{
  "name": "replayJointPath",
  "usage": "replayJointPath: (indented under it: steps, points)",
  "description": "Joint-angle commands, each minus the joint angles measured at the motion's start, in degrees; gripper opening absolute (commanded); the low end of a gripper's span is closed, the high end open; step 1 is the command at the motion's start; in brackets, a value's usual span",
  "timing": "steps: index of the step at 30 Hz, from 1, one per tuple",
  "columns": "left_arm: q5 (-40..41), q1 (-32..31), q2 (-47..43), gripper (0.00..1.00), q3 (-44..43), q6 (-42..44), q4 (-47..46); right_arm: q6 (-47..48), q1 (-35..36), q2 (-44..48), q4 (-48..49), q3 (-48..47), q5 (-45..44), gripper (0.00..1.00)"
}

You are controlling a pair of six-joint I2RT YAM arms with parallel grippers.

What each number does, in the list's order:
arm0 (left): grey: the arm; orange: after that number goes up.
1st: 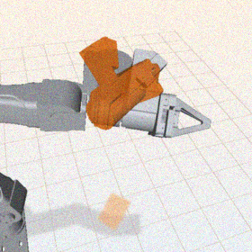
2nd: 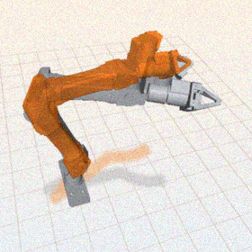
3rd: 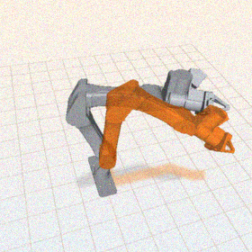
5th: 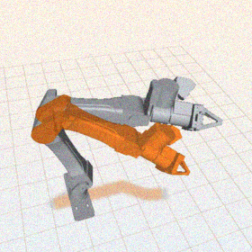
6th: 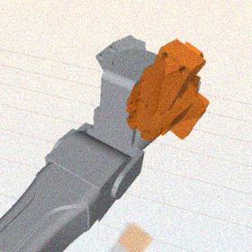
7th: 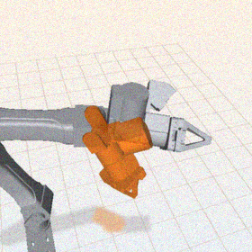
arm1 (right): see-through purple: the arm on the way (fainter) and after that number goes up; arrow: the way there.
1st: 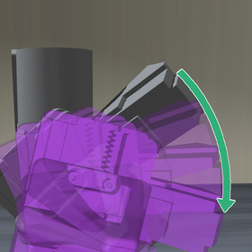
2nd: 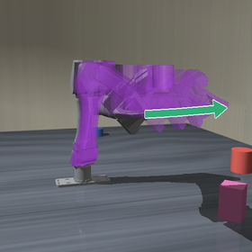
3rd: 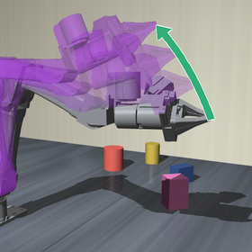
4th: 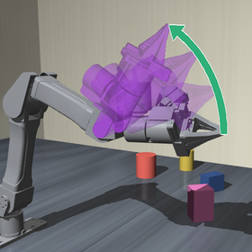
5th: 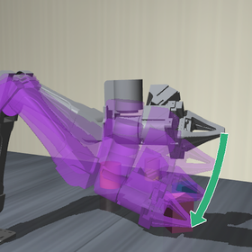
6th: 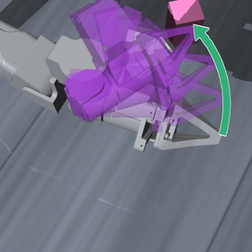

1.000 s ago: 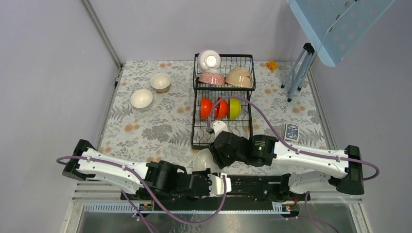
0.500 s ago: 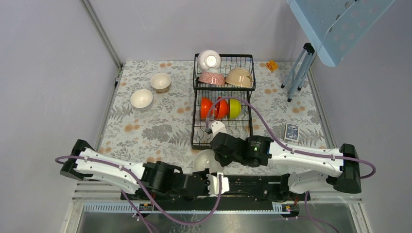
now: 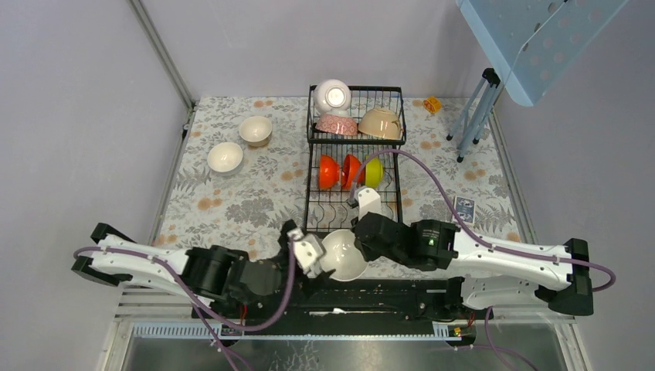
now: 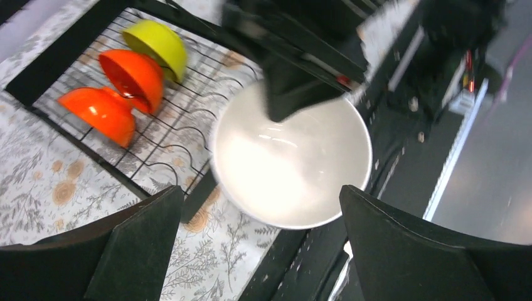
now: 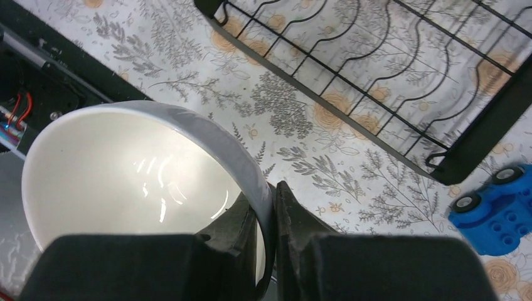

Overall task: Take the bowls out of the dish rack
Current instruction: Place the bowl with the bowl.

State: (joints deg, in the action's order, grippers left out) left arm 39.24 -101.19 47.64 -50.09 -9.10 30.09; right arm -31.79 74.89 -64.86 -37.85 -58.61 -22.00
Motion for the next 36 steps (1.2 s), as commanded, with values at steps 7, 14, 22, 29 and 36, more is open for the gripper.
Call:
replayJointPath:
  steps: [7, 14, 22, 29, 36]
  points:
    - [24.66, 0.24, -6.51, 0.99, 1.2, -32.65, -5.87, -9.28, 0.34, 5.72, 6.05, 4.83, -14.26, 0.0]
    - [30.19, 0.25, 0.01, 0.97, 3.63, -72.65, 2.96, -13.8, 0.25, 3.75, 8.95, 5.51, -19.04, 0.0]
    - [28.1, 0.99, 13.82, 0.88, -5.7, -111.18, 35.67, -16.09, 0.12, 2.73, 11.57, 6.76, -20.46, 0.0]
    - [26.67, 3.35, 15.52, 0.78, -5.7, -109.54, 34.14, -16.94, -0.1, 1.81, 12.71, 6.89, -19.51, 0.0]
    - [20.67, 9.72, 12.18, 0.41, -1.37, -90.67, 15.61, -17.14, -0.1, 1.96, 12.96, 6.87, -18.81, 0.0]
